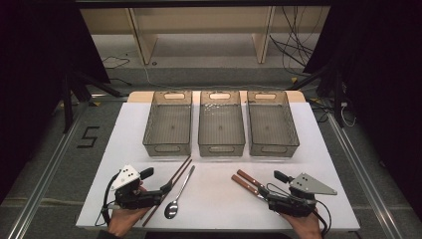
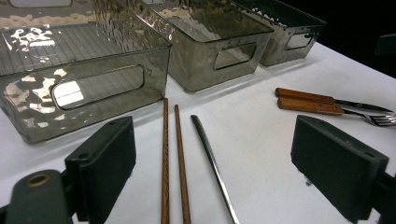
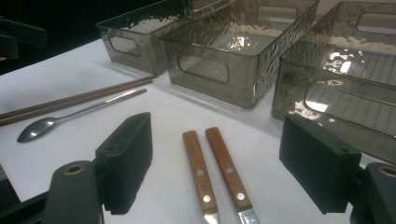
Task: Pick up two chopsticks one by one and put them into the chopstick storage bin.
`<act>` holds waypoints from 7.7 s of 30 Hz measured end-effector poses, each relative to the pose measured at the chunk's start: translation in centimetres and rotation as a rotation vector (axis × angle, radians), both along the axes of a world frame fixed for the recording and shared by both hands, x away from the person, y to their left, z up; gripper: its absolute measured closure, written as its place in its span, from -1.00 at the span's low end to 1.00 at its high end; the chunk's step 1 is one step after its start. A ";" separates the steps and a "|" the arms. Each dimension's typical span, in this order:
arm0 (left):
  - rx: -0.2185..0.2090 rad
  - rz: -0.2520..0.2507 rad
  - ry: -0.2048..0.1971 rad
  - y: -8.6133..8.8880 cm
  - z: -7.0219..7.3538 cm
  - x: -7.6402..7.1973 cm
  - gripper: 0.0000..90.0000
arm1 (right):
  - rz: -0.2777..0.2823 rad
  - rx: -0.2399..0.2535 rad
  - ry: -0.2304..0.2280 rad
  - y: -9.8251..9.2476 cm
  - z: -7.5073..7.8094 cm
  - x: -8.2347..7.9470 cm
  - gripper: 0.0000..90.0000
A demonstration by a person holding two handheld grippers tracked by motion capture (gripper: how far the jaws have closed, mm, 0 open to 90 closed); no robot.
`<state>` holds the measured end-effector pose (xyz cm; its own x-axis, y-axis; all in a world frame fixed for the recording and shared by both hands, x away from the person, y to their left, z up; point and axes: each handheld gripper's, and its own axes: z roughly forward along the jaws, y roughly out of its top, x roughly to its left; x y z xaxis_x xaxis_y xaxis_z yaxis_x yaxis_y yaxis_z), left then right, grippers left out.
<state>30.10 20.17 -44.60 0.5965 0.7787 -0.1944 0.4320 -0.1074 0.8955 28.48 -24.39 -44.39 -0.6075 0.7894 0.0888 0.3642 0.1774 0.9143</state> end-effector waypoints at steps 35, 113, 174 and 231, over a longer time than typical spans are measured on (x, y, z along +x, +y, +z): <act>0.360 0.007 0.323 -1.1 3.6 3.4 -0.64 | 0.013 -0.031 0.004 0.5 -0.1 -0.1 -0.41; 0.701 -0.119 0.712 -3.8 -1.5 7.6 0.85 | 0.003 -0.073 0.005 0.7 -0.1 -0.1 -0.39; 0.414 -0.116 0.413 -0.4 6.9 8.4 0.88 | -0.002 -0.063 -0.014 0.6 0.1 -0.2 -0.39; 0.313 0.076 0.303 -0.3 9.0 21.4 0.87 | 0.003 -0.035 -0.024 0.3 0.1 -0.3 -0.46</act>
